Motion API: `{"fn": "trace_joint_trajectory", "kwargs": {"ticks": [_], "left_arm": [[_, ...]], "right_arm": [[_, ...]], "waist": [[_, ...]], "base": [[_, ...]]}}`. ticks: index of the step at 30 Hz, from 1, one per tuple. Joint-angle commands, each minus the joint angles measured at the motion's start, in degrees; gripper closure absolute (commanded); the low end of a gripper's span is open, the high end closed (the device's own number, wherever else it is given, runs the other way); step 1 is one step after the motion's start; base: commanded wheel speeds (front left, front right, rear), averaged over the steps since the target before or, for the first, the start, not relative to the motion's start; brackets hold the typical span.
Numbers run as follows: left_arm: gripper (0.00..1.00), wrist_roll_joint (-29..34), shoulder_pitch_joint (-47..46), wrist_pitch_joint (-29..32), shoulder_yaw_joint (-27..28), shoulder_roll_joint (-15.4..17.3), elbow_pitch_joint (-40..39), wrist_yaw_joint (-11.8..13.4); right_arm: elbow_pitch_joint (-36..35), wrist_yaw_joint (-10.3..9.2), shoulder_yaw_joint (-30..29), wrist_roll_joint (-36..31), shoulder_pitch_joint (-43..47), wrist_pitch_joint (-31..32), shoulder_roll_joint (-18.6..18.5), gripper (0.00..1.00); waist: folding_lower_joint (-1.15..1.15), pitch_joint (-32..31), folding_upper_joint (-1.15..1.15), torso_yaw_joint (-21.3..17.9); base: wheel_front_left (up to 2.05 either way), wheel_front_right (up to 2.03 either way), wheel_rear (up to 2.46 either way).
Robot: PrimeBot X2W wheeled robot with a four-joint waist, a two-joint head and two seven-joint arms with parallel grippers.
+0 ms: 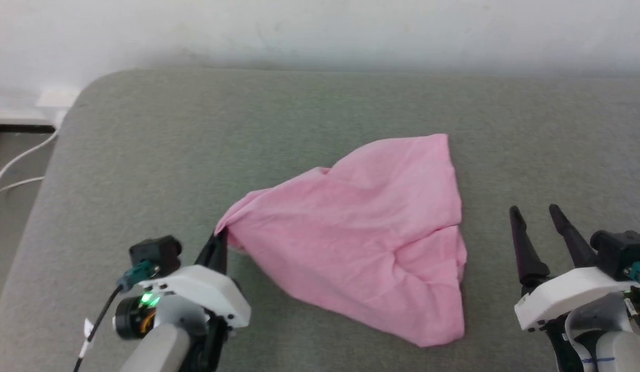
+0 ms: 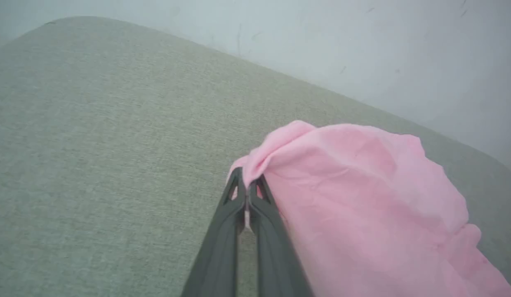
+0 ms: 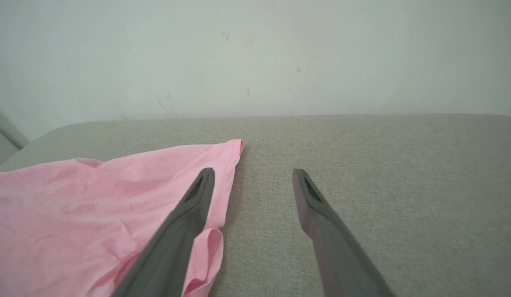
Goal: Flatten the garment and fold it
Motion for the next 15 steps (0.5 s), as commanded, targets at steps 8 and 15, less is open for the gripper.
{"fn": "trace_joint_trajectory", "kwargs": {"ticks": [8,15], "left_arm": [[0.00,-1.2,5.0,-0.1,1.2,1.2,-2.8,2.2],[0.00,-1.4,6.0,-9.3,3.7,-1.5,-2.2,0.2]], "right_arm": [[2.8,-0.05,2.3,-0.8,-2.0,5.8,0.1,0.00],[7.7,-0.05,3.2,-2.5,-7.4,11.4,0.1,0.00]], "waist": [[0.00,0.0,0.00,8.8],[0.00,1.7,0.00,12.9]], "base": [[0.00,0.00,0.00],[0.00,0.00,0.00]]}}
